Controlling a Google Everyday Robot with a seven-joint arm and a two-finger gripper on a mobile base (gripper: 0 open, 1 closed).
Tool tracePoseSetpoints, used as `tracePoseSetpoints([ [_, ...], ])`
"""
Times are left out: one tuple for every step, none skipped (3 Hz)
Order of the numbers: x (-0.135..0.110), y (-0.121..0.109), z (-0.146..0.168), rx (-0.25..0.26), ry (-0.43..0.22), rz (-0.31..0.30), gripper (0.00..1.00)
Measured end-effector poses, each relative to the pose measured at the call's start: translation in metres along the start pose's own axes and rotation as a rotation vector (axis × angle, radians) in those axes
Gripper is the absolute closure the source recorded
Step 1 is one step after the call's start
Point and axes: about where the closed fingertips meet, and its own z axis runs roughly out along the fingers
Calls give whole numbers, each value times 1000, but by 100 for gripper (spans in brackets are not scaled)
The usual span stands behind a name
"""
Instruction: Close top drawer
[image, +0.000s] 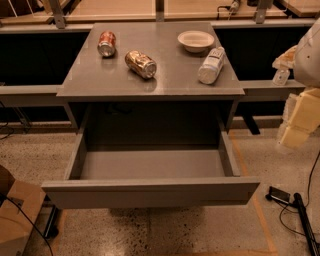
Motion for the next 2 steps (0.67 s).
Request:
tracePoseSetpoints([
  [0, 0, 0, 0, 0, 0, 0],
  [-1, -1, -2, 9, -3, -1, 14],
])
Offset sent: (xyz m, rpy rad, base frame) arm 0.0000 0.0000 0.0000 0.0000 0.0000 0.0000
